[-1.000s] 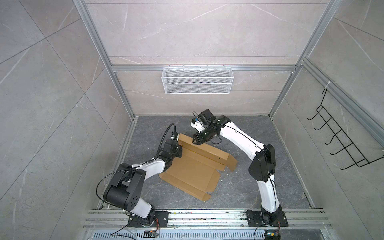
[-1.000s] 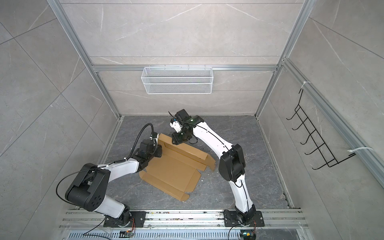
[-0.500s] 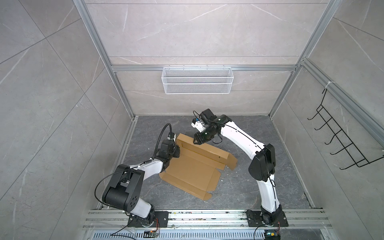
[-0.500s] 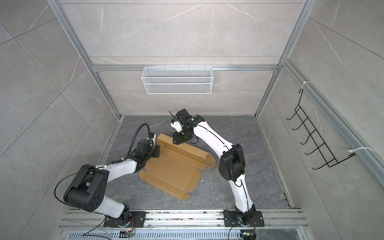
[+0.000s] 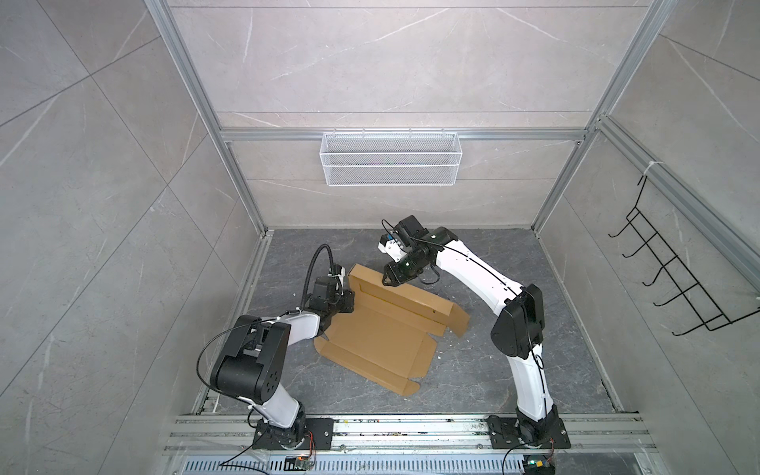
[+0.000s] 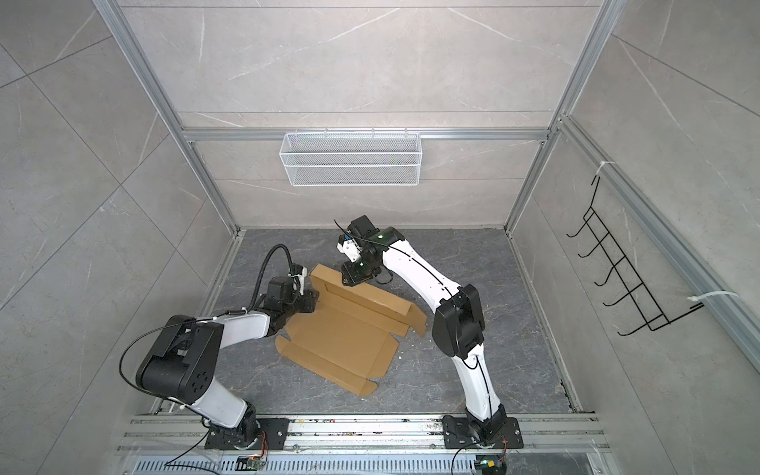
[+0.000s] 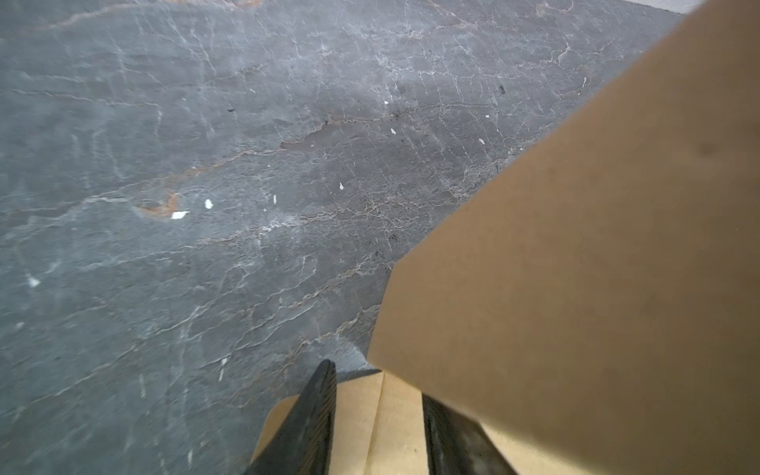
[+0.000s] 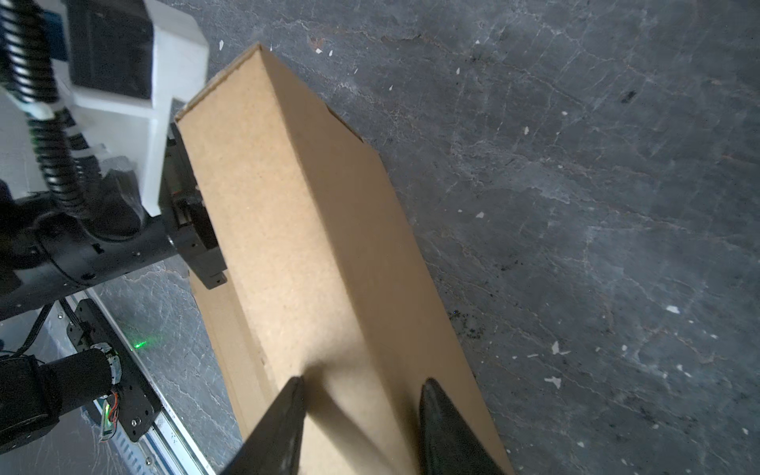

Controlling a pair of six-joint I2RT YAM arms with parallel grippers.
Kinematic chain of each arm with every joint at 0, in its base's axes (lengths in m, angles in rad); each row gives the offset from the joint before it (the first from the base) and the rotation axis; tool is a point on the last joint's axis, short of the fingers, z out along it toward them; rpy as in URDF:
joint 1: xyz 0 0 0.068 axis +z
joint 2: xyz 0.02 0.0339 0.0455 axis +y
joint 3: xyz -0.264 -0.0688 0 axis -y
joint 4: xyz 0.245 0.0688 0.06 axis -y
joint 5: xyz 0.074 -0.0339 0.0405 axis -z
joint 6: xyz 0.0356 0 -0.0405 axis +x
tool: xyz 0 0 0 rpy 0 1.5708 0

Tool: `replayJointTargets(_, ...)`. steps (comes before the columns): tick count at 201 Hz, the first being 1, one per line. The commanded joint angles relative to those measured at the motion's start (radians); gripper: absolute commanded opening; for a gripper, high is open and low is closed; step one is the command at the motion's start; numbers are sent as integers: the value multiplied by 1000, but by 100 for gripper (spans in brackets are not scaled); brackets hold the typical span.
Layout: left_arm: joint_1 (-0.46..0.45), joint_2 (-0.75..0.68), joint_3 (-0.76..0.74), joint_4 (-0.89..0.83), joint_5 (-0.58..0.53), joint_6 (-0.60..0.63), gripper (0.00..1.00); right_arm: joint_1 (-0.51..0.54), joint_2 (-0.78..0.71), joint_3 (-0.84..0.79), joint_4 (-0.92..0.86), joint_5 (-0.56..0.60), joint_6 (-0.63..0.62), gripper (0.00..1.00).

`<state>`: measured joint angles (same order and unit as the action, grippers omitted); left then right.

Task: Fold the paper box

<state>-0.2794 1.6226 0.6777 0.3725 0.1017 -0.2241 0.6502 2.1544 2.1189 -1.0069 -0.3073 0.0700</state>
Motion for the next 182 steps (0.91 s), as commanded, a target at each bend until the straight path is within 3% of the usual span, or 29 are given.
replayJointTargets(1, 5, 4, 40, 74, 43, -21, 38, -2, 38, 13, -56, 13, -17, 47)
replayJointTargets(62, 3, 39, 46, 193, 37, -23, 40, -4, 42, 18, -59, 14, -18, 46)
replayJointTargets(182, 2, 123, 29, 336, 74, -42, 14, -4, 43, 29, -67, 20, -22, 46)
